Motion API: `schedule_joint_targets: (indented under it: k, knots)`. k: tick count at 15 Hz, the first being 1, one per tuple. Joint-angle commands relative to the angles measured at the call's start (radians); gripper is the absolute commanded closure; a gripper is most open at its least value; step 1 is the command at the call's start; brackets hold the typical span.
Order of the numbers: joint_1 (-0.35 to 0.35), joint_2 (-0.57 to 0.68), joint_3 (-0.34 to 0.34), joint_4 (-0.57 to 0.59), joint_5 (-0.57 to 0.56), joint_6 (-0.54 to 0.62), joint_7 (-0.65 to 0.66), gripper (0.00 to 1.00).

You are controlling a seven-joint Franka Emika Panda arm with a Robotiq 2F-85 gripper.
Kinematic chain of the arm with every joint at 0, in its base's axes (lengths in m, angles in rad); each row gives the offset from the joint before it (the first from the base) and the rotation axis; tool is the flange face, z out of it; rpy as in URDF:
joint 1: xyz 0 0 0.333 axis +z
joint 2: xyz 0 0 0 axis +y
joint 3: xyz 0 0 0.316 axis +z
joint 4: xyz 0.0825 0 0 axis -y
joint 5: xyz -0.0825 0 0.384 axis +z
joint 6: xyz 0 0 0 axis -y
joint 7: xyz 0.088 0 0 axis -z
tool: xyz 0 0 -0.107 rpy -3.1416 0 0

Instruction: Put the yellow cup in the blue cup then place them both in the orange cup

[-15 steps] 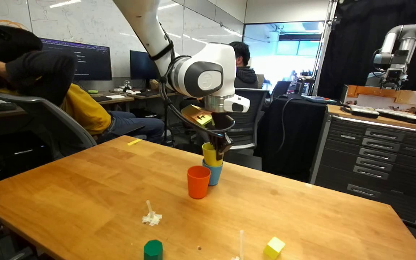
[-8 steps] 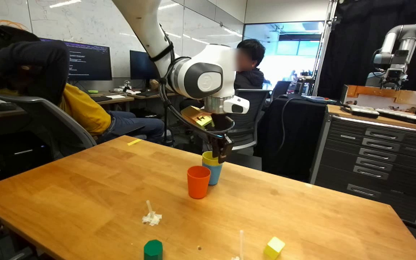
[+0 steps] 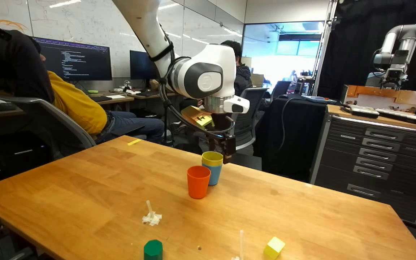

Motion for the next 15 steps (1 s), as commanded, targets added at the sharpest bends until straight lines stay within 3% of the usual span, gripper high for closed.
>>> schedule_joint_targets:
  k: [1,15]
  knots:
    - [-0.019,-0.045,0.022,-0.043,0.003,0.039,-0.020,0.00]
    - [-0.032,-0.018,0.024,-0.020,0.003,0.044,-0.014,0.00]
